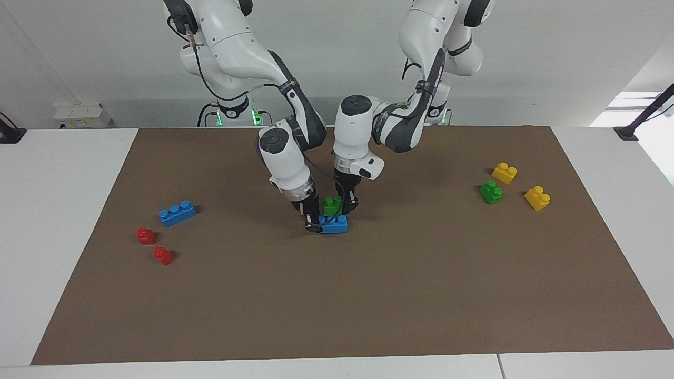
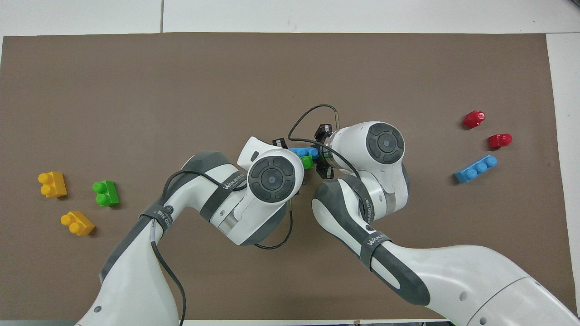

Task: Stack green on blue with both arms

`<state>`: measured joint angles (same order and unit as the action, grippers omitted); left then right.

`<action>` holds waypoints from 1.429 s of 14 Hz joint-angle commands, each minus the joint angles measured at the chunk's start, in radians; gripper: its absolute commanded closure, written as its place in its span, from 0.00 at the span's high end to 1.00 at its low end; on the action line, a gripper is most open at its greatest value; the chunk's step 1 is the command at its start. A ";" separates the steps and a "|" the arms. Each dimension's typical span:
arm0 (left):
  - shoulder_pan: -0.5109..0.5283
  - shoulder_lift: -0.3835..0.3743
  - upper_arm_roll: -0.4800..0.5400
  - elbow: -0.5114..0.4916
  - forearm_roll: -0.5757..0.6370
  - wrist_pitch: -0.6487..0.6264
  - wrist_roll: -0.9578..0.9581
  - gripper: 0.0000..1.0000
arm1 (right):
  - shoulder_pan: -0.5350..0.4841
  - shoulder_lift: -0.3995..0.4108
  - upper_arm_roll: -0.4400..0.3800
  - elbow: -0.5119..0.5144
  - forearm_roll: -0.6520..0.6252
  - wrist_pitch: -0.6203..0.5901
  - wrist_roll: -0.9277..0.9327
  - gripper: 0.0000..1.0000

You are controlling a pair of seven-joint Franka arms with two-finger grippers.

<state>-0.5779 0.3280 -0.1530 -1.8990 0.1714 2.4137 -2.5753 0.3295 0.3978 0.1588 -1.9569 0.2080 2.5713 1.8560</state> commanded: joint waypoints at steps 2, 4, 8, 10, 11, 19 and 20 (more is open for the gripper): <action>0.000 0.039 0.030 0.029 0.046 0.030 -0.025 0.00 | -0.012 -0.014 0.008 -0.025 -0.015 0.017 -0.018 0.00; 0.003 0.057 0.036 0.070 0.046 0.031 -0.025 0.00 | -0.015 -0.014 0.008 -0.025 -0.015 0.017 -0.017 0.00; 0.007 0.086 0.036 0.087 0.086 0.057 -0.025 0.00 | -0.015 -0.013 0.008 -0.025 -0.013 0.017 -0.017 0.00; 0.007 0.088 0.036 0.086 0.088 0.058 -0.025 0.00 | -0.017 -0.013 0.007 -0.025 -0.013 0.017 -0.018 0.00; 0.004 0.088 0.036 0.086 0.089 0.058 -0.023 0.00 | -0.020 -0.013 0.008 -0.025 -0.013 0.017 -0.018 0.00; -0.016 0.086 0.035 0.077 0.089 0.008 -0.026 0.00 | -0.021 -0.013 0.008 -0.025 -0.013 0.018 -0.021 0.00; -0.011 0.086 0.036 0.077 0.089 0.013 -0.026 0.00 | -0.023 -0.013 0.008 -0.025 -0.013 0.017 -0.021 0.00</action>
<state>-0.5810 0.3968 -0.1289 -1.8367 0.2408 2.4383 -2.5764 0.3233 0.3991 0.1578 -1.9588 0.2080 2.5861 1.8478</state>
